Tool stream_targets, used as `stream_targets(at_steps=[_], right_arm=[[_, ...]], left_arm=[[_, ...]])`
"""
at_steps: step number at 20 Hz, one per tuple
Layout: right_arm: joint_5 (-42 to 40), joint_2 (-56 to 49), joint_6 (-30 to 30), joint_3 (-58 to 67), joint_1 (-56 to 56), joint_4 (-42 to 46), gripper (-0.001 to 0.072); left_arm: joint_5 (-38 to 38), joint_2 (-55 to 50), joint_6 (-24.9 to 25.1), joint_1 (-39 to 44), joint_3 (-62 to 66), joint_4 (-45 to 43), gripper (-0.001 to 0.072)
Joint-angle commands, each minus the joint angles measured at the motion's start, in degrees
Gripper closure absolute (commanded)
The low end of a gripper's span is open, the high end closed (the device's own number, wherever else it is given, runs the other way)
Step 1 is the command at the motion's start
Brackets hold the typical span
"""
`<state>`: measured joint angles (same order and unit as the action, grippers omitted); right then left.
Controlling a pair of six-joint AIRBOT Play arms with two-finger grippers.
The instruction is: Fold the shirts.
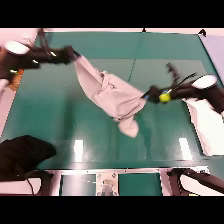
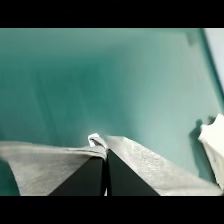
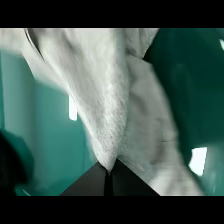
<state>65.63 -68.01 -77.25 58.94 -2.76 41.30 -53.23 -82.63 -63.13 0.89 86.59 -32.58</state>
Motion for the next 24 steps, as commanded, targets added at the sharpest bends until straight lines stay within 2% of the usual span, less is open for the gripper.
stream_targets(at_steps=[1,5,9,11,15,17,20,22,24], right_arm=[[6.54,4.92,1.05,11.96,-7.78,-1.77,0.0698],[12.33,8.9,1.27,23.12,-10.03,-1.7,0.0698],[12.41,14.88,1.46,26.32,-10.73,-1.51,0.0698],[11.93,17.11,1.46,26.6,-10.95,-1.22,0.0698],[11.93,16.83,1.46,24.0,-10.82,-1.25,0.0698],[10.56,15.39,3.3,18.75,-10.1,-1.22,0.0697],[3.48,10.64,5.49,7.52,-6.38,-1.25,0.0697],[-1.68,4.02,7.32,0.66,-2.36,-1.27,0.0697],[-6.21,-3.56,8.57,-3.08,1.53,-1.27,0.0696]], left_arm=[[-1.29,13.81,-0.22,-2.29,3.39,-3.74,0.0683],[-1.49,26.82,-0.98,-2.29,7.3,-14.23,0.0683],[-3.3,36.7,-4.5,-2.29,7.45,-25.53,0.0683],[-5.57,39.26,-4.59,-2.29,7.45,-28.72,0.0683],[-14.8,39.23,-8.48,-2.29,5.03,-31.74,0.0682],[-14.6,39.21,-9.03,-2.29,-2.45,-31.34,0.0682],[-10.97,39.21,-8.79,-2.29,-19.61,-29.64,0.0682],[-4.02,39.04,-7.98,-2.29,-32.5,-25.7,0.0682],[2.51,38.07,-4.63,-2.29,-43.52,-20.35,0.0682]])
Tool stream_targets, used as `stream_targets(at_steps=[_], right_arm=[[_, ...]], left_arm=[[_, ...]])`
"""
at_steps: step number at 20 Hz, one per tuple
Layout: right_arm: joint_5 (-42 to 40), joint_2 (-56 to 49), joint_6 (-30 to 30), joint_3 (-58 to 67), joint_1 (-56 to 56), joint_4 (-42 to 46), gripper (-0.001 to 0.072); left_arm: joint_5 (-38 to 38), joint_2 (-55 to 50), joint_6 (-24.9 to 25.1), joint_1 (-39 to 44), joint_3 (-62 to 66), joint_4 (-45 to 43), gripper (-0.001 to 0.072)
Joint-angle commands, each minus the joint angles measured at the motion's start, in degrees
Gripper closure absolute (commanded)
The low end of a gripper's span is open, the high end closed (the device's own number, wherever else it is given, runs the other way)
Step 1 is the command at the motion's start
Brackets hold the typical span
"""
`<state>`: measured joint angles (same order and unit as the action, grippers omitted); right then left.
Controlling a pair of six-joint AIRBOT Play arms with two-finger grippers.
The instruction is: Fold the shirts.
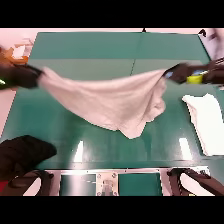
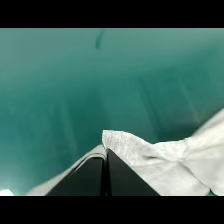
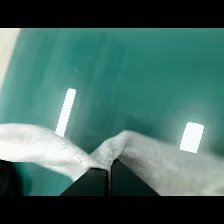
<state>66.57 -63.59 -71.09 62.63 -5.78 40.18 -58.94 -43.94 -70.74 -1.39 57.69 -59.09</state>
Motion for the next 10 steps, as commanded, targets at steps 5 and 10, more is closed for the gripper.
stream_targets(at_steps=[5,10], right_arm=[[-6.01,-16.52,2.1,-2.12,1.36,-0.15,0.0499],[7.76,-8.52,-2.58,-1.68,-12.48,4.55,0.0419]], left_arm=[[13.18,-2.23,6.47,-0.02,-23.58,10.21,0.0682],[12.9,-2.21,6.73,-0.02,-23.54,10.21,0.0682]])
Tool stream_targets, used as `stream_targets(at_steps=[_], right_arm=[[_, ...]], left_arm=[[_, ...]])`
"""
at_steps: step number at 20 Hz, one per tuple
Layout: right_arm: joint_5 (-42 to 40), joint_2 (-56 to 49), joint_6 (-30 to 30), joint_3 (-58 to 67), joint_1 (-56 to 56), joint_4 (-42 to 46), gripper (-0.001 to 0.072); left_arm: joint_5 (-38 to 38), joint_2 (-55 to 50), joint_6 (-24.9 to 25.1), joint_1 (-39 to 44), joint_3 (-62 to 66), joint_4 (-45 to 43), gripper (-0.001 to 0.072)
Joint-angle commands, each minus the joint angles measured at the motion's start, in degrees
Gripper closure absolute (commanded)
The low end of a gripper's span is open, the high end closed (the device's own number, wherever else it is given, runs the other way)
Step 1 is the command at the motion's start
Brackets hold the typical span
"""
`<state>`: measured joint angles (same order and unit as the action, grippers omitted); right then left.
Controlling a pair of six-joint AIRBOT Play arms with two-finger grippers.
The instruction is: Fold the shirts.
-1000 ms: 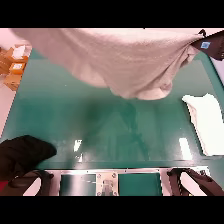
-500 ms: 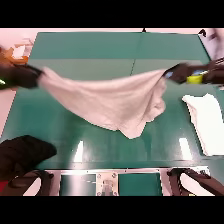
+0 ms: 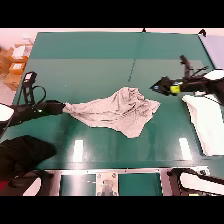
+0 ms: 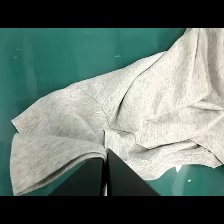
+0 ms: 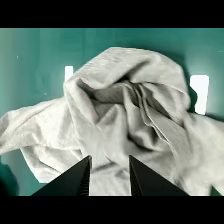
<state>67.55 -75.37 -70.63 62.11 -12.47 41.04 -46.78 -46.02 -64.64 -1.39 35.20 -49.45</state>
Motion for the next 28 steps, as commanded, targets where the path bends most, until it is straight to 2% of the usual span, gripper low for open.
stream_targets(at_steps=[1,2,3,5,8,13,14,15,17,20,23,28], right_arm=[[6.8,6.03,-4.63,-5.31,-6.36,5.79,0.0353],[6.03,8.74,-5.84,-10.91,-6.12,6.54,0.0237],[4.57,10.69,-6.49,-16.63,-5.25,6.08,0.0186],[-0.17,12.0,-6.49,-28.15,-1.36,3.67,0.0181],[-9.25,10.4,-5.16,-37.83,7.89,-2.12,0.018],[-18.93,7.91,-5.2,-38.05,21.18,-8.66,0.019],[-19.93,7.85,-5.16,-37.53,22.21,-9.09,0.0216],[-19.87,7.82,-4.7,-36.76,22.73,-9.14,0.0353],[-16.39,7.87,-1.44,-34.14,22.58,-9.55,0.0696],[-7.65,8.59,-0.26,-25.31,21.18,-9.29,0.0699],[2.16,11.72,-1.79,-7.69,12.9,-9.31,0.0699],[5.99,16.48,-6.16,29.38,-2.62,-9.4,0.0698]], left_arm=[[0.76,-0.13,0.66,-0.02,-1.05,0.57,0.0682],[0.79,-0.13,0.66,-0.02,-1.05,0.57,0.0682],[0.74,-0.13,0.63,-0.02,-1.05,0.59,0.0682],[0.76,-0.13,0.63,-0.02,-1.05,0.59,0.0682],[0.72,-0.13,0.61,-0.02,-1.05,0.61,0.0682],[-0.35,-0.13,0.63,-0.02,-1.05,0.59,0.0681],[-0.39,-0.13,0.63,-0.02,-1.05,0.59,0.0682],[-0.37,-0.11,0.63,-0.02,-1.05,0.59,0.0682],[-0.17,-0.11,1.07,-0.02,-0.87,0.39,0.0682],[-3.02,0.28,1.66,-0.02,6.8,-4.22,0.0682],[-7.78,0.44,-0.81,-0.02,24.68,-10.45,0.0682],[-9.75,0.42,-1.97,-0.02,60.43,-15.08,0.0682]])
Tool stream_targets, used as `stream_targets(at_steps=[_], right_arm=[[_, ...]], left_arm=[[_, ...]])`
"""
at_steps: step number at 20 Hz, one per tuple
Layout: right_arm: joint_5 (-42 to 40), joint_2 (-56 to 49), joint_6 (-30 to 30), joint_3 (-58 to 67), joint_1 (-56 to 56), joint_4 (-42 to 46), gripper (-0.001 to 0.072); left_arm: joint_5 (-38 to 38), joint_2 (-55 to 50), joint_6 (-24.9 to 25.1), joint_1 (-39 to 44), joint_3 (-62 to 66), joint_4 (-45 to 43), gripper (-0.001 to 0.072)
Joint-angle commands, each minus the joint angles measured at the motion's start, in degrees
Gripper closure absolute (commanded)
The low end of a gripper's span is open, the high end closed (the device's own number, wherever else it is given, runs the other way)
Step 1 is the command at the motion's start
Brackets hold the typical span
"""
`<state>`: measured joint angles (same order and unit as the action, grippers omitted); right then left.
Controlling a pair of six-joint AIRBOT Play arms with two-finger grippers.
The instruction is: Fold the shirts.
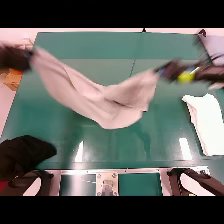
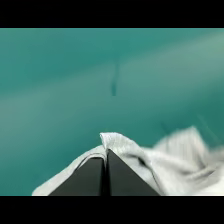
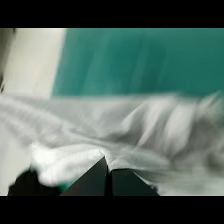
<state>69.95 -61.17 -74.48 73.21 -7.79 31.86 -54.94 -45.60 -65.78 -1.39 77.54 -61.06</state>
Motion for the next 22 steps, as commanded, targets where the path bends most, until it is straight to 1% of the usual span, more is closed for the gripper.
stream_targets(at_steps=[1,4,6,10,13,15,18,20,22], right_arm=[[3.63,2.99,-2.82,24.79,-9.6,-0.2,0.0698],[3.61,5.22,-2.99,38.21,-14.05,-0.17,0.0698],[3.43,7.41,-2.93,42.34,-15.78,-0.15,0.0699],[3.52,11.34,-2.93,42.42,-16.02,2.99,0.0699],[5.86,11.56,-2.93,41.77,-16.02,3.3,0.0698],[6.27,11.56,-2.93,37.16,-15.8,3.28,0.0699],[5.55,11.52,-2.36,23.67,-15.78,3.28,0.0698],[0.76,11.39,0.07,11.65,-15.78,3.26,0.0698],[-5.22,9.81,1.99,-0.02,-15.78,3.23,0.0699]], left_arm=[[-1.62,0.0,-0.83,-0.02,23.8,-3.45,0.0682],[-2.27,0.0,-1.68,-0.02,37.51,-3.28,0.0682],[-3.58,0.07,-1.68,-0.02,42.38,-2.73,0.0682],[-6.03,0.07,-1.66,-0.02,44.33,-2.8,0.0682],[-5.03,0.04,-1.62,-0.02,42.1,-3.02,0.0682],[-3.72,0.0,-1.22,-0.02,38.77,-3.52,0.0682],[-2.84,-4.09,-1.22,-0.02,33.03,-3.43,0.0682],[-1.92,-9.86,-1.2,-0.02,29.88,-2.86,0.0682],[-1.03,-18.27,-0.61,0.0,27.87,-0.44,0.0682]])
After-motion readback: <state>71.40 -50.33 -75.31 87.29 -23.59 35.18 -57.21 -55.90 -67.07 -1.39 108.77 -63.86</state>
